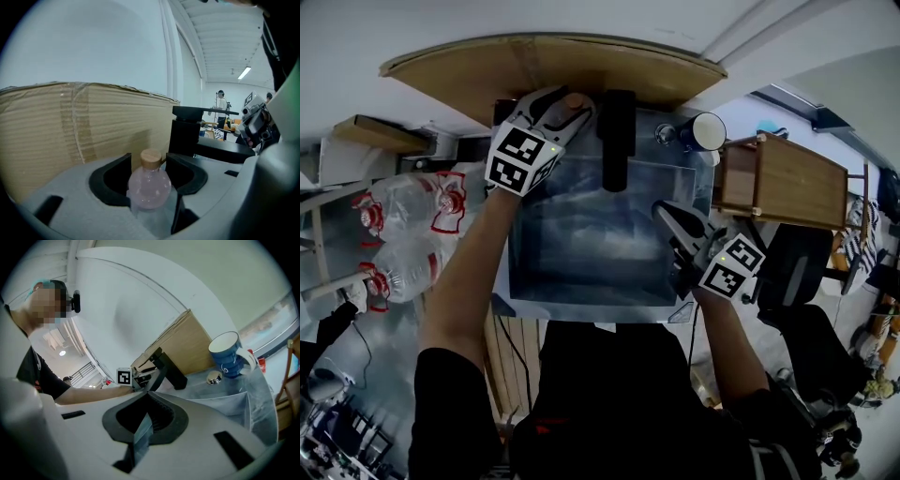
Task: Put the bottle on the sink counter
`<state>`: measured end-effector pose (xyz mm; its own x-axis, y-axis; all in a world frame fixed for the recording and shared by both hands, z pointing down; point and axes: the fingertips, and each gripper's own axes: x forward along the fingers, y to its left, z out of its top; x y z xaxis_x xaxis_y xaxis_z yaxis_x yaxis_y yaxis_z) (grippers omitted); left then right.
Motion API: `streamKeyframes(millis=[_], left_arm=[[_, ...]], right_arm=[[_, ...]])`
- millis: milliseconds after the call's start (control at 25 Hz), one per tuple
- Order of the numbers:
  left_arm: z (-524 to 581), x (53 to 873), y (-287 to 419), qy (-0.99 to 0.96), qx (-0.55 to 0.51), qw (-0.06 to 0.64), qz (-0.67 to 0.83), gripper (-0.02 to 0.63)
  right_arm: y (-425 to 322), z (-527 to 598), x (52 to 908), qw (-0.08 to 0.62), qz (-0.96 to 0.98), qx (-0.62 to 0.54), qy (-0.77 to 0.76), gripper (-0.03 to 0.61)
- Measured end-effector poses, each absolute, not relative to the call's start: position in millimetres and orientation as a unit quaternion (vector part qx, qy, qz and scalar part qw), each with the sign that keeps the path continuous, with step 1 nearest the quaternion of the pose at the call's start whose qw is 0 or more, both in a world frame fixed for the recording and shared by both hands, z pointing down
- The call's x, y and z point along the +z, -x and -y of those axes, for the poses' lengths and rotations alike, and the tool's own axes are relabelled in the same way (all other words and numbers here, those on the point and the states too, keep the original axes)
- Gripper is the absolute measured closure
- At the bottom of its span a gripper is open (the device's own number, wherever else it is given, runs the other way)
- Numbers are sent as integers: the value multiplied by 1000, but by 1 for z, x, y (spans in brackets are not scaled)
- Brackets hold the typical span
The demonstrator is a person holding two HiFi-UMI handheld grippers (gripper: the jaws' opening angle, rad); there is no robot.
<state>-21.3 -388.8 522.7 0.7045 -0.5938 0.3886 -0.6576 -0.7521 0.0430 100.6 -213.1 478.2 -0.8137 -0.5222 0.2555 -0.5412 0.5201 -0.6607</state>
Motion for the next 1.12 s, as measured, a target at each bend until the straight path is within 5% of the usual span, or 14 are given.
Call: streamKeyframes(millis=[600,1120], left_arm=[[289,486,61,-902,155,123,383,395],[180,474,50,-915,194,90,342,515]], right_arm=[[-81,211,445,29,887,342,-309,578],[-67,184,420,44,893,311,-322,578]])
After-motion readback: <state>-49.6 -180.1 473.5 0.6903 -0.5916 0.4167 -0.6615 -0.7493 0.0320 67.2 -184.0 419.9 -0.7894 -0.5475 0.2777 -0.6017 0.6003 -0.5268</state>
